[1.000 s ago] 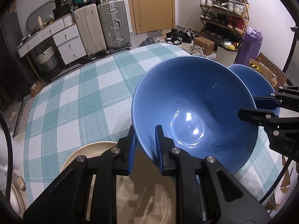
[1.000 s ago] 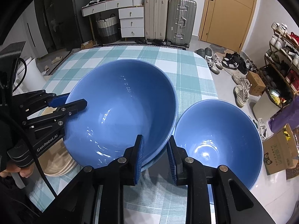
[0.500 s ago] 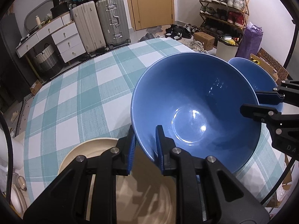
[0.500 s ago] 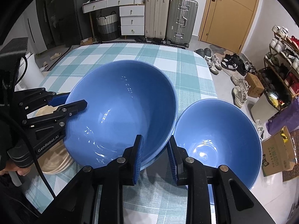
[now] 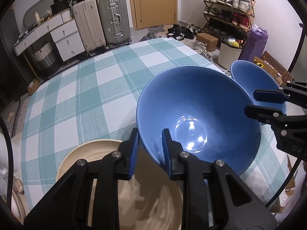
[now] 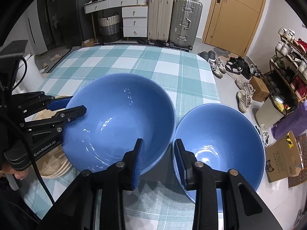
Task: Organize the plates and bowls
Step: 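Open both grippers and release the nested blue bowls, then move both grippers to the rim of the nested blue bowls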
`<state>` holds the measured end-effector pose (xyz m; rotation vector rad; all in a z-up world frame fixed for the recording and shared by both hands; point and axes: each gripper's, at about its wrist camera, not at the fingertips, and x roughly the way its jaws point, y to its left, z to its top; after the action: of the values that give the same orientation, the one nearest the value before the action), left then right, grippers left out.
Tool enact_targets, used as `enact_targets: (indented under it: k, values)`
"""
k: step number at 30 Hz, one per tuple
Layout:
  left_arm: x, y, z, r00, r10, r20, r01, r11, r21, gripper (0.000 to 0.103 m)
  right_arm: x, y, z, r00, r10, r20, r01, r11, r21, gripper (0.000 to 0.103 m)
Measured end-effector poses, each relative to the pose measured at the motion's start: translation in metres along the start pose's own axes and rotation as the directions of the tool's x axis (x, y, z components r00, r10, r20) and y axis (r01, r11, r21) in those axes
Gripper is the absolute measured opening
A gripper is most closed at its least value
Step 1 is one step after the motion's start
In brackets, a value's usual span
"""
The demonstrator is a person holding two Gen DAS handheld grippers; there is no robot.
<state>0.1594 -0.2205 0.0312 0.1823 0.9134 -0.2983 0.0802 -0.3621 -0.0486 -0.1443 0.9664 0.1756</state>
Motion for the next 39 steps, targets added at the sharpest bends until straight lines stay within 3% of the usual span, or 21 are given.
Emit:
enact_targets:
  k: [1,5,9,13,14,26,39]
  values:
    - [-0.001,0.001,0.000,1.000,-0.010,-0.001,0.010,1.000,-0.009,0.027,-0.002,-0.002,0.000,1.000,0.008,0.003,-0.008,1.000,0.004,0.045]
    - [-0.011,0.007,0.004,1.000,0.003,0.014,-0.003,0.999,-0.045,0.059,-0.013,-0.010,-0.001,0.999,0.025,0.033,-0.026,0.999,0.031,0.072]
    - [-0.029,0.011,0.007,0.999,-0.038,0.034,0.040,0.996,-0.076,0.079,-0.028,-0.021,-0.001,0.997,0.036,0.063,-0.040,0.997,0.063,0.084]
    - [-0.049,0.009,0.009,0.996,-0.041,0.075,0.047,0.995,-0.090,0.092,-0.043,-0.032,-0.003,0.997,0.023,0.078,-0.030,0.995,0.091,0.093]
    - [-0.054,0.008,0.009,0.996,-0.047,0.081,0.054,0.994,-0.096,0.103,-0.048,-0.036,-0.004,0.996,0.025,0.088,-0.034,0.994,0.100,0.097]
    - [-0.094,-0.036,-0.006,0.986,-0.157,0.063,0.163,0.980,-0.116,0.102,-0.108,-0.088,-0.047,0.982,0.011,0.191,-0.053,0.974,0.219,0.098]
    - [-0.107,-0.092,-0.016,0.954,-0.286,0.086,0.297,0.942,-0.154,0.099,-0.140,-0.134,-0.098,0.966,-0.003,0.259,-0.080,0.947,0.310,0.098]
